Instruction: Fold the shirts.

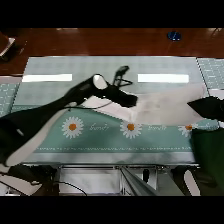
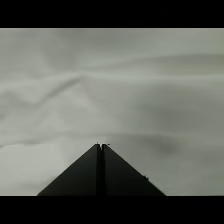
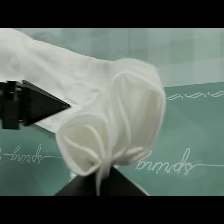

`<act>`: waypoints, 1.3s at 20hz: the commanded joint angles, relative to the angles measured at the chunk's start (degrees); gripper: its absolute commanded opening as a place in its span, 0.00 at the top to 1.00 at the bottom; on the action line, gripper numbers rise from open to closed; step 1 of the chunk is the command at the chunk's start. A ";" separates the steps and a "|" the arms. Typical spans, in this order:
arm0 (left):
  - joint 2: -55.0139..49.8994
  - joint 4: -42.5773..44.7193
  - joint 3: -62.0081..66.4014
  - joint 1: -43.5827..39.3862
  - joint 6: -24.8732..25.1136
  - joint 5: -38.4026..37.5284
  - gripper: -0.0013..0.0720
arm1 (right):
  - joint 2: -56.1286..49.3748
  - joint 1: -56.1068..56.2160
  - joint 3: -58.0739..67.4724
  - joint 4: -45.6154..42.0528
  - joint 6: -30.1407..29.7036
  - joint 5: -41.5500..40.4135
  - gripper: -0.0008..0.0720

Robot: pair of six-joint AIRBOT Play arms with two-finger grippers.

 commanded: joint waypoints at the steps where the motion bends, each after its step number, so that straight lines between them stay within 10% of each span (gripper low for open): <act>1: -8.39 0.00 8.61 -9.18 -3.67 -1.31 0.96 | 1.88 0.04 -0.15 2.40 0.46 0.37 0.96; 6: -13.92 -0.35 17.16 -12.72 -5.49 -4.59 0.96 | 1.86 0.04 -0.15 3.65 -0.39 0.37 0.96; 12: -6.49 9.31 16.39 5.88 -13.03 -15.04 0.96 | -0.83 0.66 -0.13 8.85 -0.83 -0.81 0.96; 20: 37.42 24.57 -19.58 36.00 -11.37 -6.56 0.96 | -26.60 26.53 6.56 13.97 -1.09 -22.05 0.96; 26: 68.61 14.73 -43.15 44.54 -11.21 -6.69 0.96 | -55.56 38.91 26.77 15.58 -1.01 -28.22 0.96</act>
